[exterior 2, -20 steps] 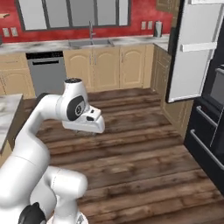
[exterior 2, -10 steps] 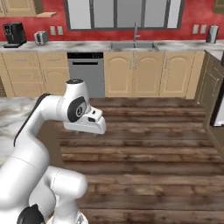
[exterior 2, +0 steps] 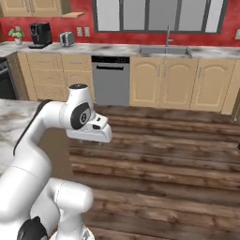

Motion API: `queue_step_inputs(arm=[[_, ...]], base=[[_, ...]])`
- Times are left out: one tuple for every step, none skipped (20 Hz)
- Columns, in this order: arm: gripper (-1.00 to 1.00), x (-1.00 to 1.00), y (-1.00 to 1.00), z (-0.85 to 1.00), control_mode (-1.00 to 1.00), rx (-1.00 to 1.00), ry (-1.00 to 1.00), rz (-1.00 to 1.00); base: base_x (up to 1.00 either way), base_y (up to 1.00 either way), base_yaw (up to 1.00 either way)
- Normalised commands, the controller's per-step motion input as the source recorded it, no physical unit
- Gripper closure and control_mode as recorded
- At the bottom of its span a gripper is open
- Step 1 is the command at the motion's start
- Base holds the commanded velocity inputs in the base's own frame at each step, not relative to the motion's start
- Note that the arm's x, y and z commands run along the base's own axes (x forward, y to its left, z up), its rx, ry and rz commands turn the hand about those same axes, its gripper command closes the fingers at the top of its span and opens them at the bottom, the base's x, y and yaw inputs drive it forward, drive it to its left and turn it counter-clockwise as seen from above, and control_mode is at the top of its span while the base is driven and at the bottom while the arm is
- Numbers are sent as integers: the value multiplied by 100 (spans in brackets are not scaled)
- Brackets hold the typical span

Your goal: Retrieve the butter from the fridge and place it on a plate on the dining table. Then retrieve the butter knife by the fridge and place it near the plate.

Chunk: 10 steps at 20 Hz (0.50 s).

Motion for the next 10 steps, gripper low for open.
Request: queue_step_inputs(arm=[[-100,0,0,0,100,0,0,0],[-100,0,0,0,100,0,0,0],[-100,0,0,0,100,0,0,0],[-100,0,0,0,100,0,0,0],[-100,0,0,0,100,0,0,0],[-100,0,0,0,100,0,0,0],[-100,0,0,0,100,0,0,0],[-100,0,0,0,100,0,0,0],[-100,0,0,0,100,0,0,0],[-100,0,0,0,100,0,0,0]], base=[[51,-49,2],[62,-45,0],[68,-54,0],[69,-43,-4],[76,-31,-9],[85,-8,-10],[100,0,-9],[100,0,-7],[100,1,-3],[100,0,0]])
